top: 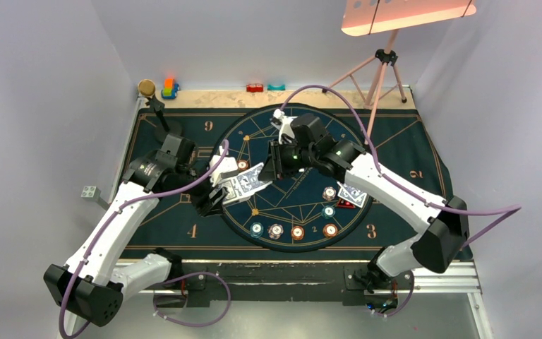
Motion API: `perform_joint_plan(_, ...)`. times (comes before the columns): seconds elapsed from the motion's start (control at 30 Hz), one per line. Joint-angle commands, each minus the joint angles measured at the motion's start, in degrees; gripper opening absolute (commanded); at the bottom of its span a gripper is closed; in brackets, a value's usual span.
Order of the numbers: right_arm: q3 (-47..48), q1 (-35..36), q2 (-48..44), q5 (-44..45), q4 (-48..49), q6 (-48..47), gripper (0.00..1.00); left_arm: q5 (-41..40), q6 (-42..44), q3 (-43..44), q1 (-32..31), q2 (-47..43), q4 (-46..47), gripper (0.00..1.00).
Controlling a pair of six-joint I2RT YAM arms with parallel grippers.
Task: Distribute texas hold em gaming equipment
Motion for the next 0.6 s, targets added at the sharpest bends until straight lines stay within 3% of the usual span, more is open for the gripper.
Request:
perform_joint_plan(0.0, 3.83, 0.02, -2.79, 4.39, -2.48, -1.49, 0.22, 2.43, -0.24, 1.27, 0.34, -1.24, 2.25, 0.00)
perform_joint_plan(0.33, 7.42, 0.04, -4.11, 6.11, -4.29, -2.06, 0.18, 2.35, -0.15, 1.27, 0.34, -1.13, 2.22, 0.00)
perform_joint_plan(0.57, 9.82, -0.04, -5.50, 6.69, -5.23, -2.08, 0.03, 3.92, -0.54, 1.03, 0.34, -1.08, 2.38, 0.00)
